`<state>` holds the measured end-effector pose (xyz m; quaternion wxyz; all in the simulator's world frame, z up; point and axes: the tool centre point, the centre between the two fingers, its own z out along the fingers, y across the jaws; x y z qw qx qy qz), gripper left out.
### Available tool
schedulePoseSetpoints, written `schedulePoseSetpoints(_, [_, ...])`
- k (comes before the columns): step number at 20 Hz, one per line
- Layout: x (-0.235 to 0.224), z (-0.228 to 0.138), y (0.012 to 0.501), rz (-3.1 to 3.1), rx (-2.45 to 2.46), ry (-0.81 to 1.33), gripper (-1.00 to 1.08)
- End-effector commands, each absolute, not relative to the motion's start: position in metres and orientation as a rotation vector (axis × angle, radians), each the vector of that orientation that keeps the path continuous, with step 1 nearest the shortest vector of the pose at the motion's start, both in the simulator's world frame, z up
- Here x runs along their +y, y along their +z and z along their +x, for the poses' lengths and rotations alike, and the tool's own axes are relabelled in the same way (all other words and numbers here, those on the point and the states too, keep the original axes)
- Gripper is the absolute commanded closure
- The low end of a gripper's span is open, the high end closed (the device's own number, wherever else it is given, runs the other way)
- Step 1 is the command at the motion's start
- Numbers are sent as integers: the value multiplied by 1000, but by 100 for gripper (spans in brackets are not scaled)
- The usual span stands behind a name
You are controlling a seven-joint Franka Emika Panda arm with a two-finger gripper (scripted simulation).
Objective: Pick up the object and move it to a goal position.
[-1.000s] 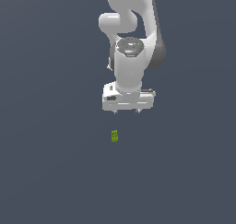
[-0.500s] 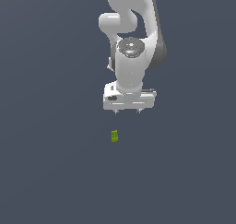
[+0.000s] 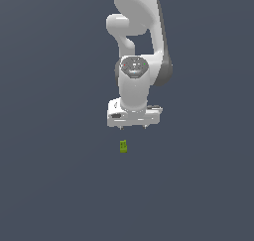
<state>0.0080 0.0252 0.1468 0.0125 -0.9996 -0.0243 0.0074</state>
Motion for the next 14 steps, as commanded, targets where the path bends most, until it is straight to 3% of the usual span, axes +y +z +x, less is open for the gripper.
schedulePoseSetpoints(1, [17,13,131,-3120,-88,19,-92])
schedulePoseSetpoints(14, [-17,29,65,-3137,-146,1,-92])
